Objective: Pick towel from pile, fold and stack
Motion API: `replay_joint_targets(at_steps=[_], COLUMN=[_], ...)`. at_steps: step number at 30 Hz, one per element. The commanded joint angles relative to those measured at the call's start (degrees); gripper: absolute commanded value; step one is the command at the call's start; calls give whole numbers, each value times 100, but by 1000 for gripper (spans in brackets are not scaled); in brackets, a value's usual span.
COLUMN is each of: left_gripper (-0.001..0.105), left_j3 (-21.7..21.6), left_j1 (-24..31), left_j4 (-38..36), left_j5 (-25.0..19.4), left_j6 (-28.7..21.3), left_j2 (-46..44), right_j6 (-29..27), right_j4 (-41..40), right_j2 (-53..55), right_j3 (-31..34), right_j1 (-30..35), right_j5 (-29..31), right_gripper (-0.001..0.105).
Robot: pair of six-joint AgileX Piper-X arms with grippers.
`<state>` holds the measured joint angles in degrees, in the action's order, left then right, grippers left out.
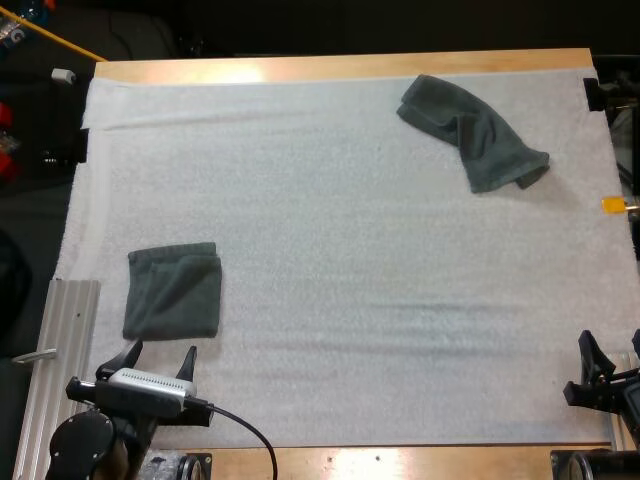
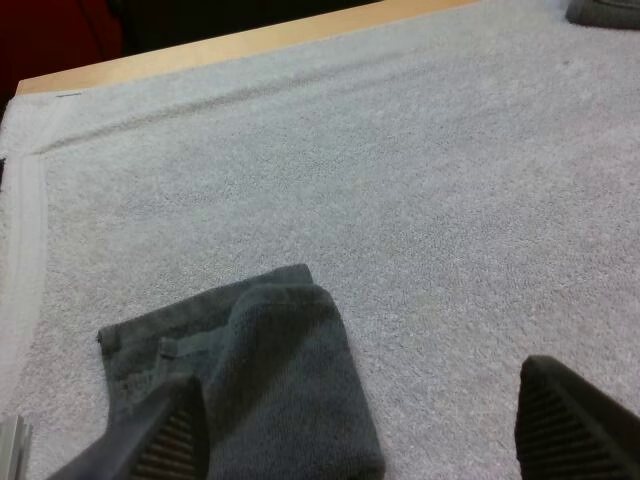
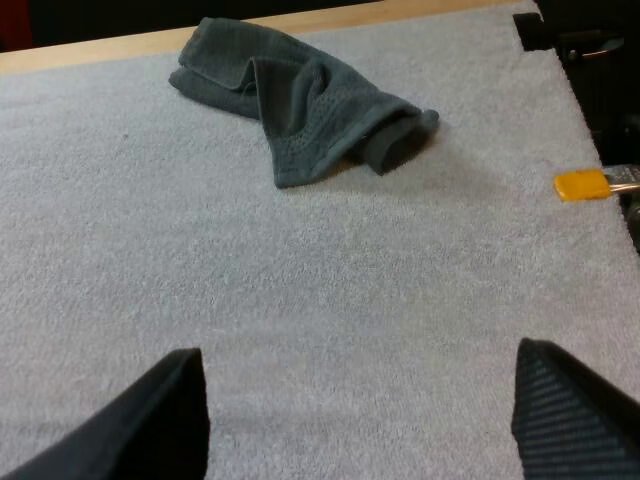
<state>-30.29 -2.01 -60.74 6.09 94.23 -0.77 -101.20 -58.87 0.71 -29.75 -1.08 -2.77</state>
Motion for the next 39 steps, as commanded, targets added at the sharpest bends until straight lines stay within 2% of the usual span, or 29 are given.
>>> replay_joint_targets(at_steps=[1, 10, 15, 18, 20, 28, 32, 39], left_gripper=[62, 62, 62, 62, 62, 62, 62, 62], left_j3=[-8, -149, -502, -676, -782, -1215, -1360, -1396], left_j1=[2, 2, -120, -348, -504, -1052, -1093, -1093], left_j4=[106, 153, 153, 153, 153, 153, 153, 153], left_j5=[6, 78, 750, 999, 1005, 1430, 1472, 1672], left_j6=[15, 15, 15, 15, 15, -120, -277, -314], left_j2=[-795, -499, -77, 210, 365, 961, 1105, 1135], right_j6=[-14, -64, -64, -64, -88, -774, -813, -813], right_j4=[43, -26, -50, -127, -277, -1017, -1074, -918], right_j2=[220, 100, -260, -537, -725, -1385, -1551, -2055], right_j3=[-12, -271, -779, -1111, -1305, -2137, -2318, -2327], right_j1=[24, 24, 24, 24, 24, 24, 24, 24], right_j5=[40, 40, -9, -259, -432, -916, -1258, -1471], right_gripper=[63, 63, 63, 63, 63, 63, 63, 63])
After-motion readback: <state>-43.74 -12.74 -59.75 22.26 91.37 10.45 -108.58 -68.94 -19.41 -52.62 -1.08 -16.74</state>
